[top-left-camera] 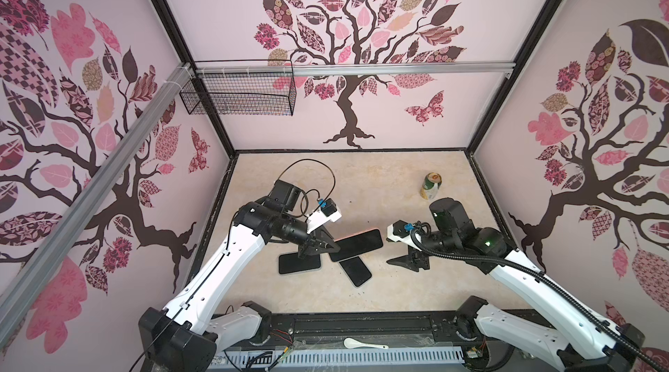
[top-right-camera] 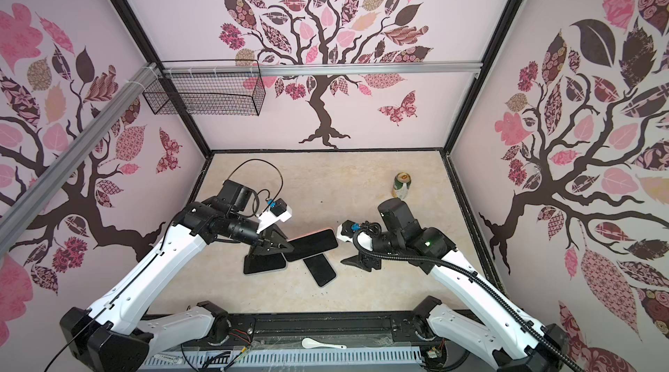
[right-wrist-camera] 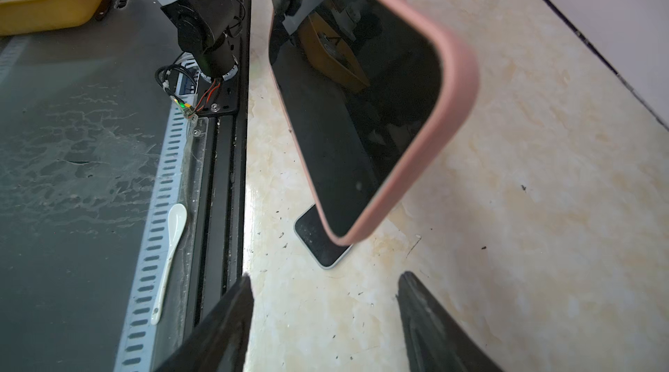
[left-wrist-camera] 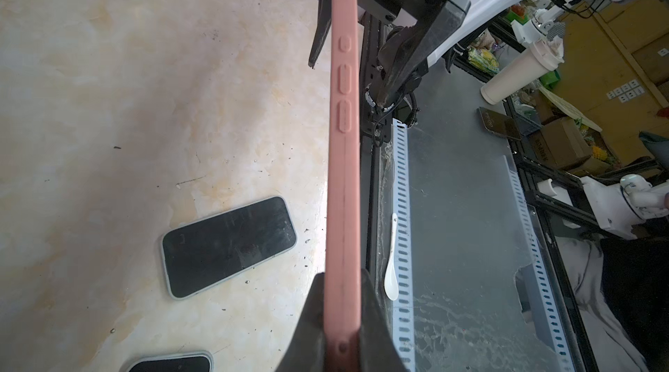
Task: Take the phone out of the phone case
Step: Remove the phone case from the phone.
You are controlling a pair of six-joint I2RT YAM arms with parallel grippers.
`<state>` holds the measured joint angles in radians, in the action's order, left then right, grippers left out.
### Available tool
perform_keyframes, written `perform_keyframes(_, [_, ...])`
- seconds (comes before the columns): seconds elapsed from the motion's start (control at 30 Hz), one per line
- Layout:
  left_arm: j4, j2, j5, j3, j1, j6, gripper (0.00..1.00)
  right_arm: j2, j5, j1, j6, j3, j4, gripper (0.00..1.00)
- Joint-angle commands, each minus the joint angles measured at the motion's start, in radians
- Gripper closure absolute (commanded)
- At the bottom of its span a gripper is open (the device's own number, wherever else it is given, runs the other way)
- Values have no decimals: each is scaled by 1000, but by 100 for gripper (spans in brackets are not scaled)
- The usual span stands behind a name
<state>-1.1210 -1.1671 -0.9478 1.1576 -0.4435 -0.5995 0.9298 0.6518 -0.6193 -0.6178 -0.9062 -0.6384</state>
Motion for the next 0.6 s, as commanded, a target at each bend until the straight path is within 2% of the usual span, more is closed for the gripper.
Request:
perform_keyframes(0.0, [-18,20,-48,51,0,-54,100,16,67,2,-54,-11,35,39])
perform_keyframes(0.1, [-31,12,-52,54,0,-64,100,43,128,1,-119,-23,11,39])
perform_keyframes(0.23, [-69,-3,-64,66,0,-90,100,66,173,1,-141,-32,4,41])
perform_keyframes(0.43, [-77,-15,-65,74,-1,-92,100,81,211,0,-172,-39,26,53])
perform_keyframes(0.57, [-95,-24,-71,84,-5,-101,100,86,235,-2,-165,-36,40,55])
